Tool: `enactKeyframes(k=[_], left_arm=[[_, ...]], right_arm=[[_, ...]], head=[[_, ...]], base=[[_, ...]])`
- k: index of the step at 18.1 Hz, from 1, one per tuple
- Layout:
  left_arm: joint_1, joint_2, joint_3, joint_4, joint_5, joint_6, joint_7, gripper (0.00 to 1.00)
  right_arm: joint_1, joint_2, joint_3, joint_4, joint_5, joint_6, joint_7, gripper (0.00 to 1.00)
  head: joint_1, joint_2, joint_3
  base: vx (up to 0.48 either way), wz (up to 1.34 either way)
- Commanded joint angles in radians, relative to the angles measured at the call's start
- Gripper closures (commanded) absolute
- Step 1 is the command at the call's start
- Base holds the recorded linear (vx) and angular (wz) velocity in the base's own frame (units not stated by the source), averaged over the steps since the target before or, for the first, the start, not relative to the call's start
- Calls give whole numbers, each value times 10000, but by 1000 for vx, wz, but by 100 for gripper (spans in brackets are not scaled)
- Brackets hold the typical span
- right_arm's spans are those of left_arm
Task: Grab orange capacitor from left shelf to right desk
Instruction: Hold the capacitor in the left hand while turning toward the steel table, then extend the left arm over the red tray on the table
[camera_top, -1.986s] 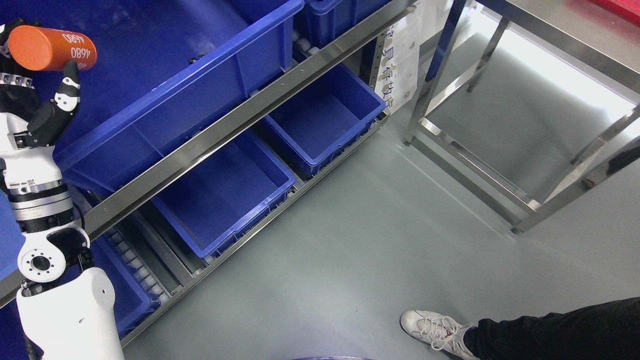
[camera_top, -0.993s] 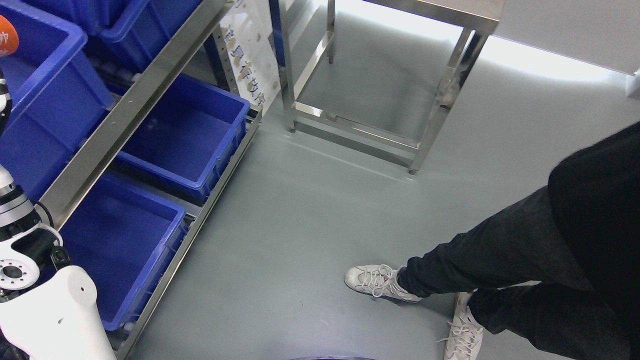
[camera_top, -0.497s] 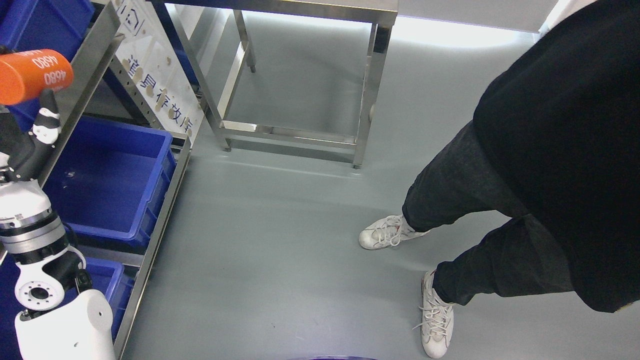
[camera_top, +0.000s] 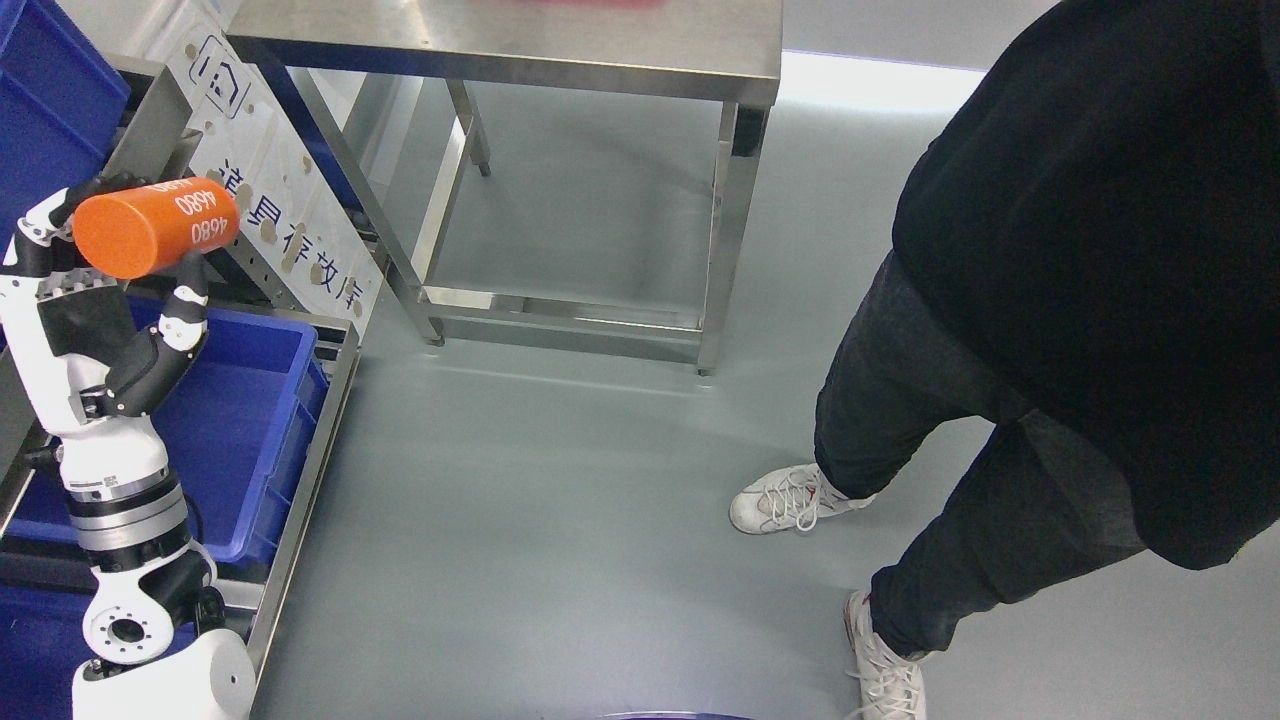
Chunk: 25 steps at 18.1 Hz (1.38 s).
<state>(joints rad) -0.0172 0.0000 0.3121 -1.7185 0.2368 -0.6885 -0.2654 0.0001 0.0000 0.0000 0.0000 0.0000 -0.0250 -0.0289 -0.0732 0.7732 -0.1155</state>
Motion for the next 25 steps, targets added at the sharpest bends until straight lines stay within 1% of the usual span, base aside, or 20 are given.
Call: enactKeyframes(k=[1, 3, 7, 11, 12, 15, 19, 21, 22, 25], left_arm=[[-73, 175, -1339, 4, 56, 28, 0, 72], [-104, 175, -1555, 4, 56, 28, 0, 72], [-150, 175, -2367, 4, 56, 28, 0, 72], [-700, 175, -3181, 4, 41, 119, 0, 72], [-915, 175, -3182, 4, 41, 393, 0, 72], [-1758, 175, -3197, 66, 56, 1726, 0, 72], [-3489, 175, -3641, 478, 41, 4652, 46, 71], [-4364, 175, -3856, 1029, -66, 5592, 46, 71], [-4794, 175, -4070, 1442, -279, 5809, 46, 71], [-6098, 175, -4790, 3036, -1062, 5918, 46, 71]], right_arm=[[198, -174, -123, -175, 46, 5, -3, 0], [198, -174, -123, -175, 46, 5, -3, 0], [198, -174, -123, -175, 46, 4, -3, 0], [198, -174, -123, -175, 46, 4, -3, 0], [198, -174, -123, -175, 46, 20, -3, 0], [198, -174, -123, -175, 46, 4, -3, 0], [198, -174, -123, -175, 46, 4, -3, 0], [198, -174, -123, -175, 46, 4, -3, 0], [198, -174, -123, -175, 46, 20, -3, 0], [198, -174, -123, -175, 46, 4, -3, 0]], head=[[0, 0, 0], [0, 0, 0], [0, 0, 0], [0, 0, 0], [0, 0, 0], [0, 0, 0], [0, 0, 0], [0, 0, 0], [0, 0, 0], [0, 0, 0]], base=[[256, 1], [258, -15], [240, -71], [228, -113], [233, -66], [246, -75], [235, -54], [227, -37], [237, -31], [177, -11]])
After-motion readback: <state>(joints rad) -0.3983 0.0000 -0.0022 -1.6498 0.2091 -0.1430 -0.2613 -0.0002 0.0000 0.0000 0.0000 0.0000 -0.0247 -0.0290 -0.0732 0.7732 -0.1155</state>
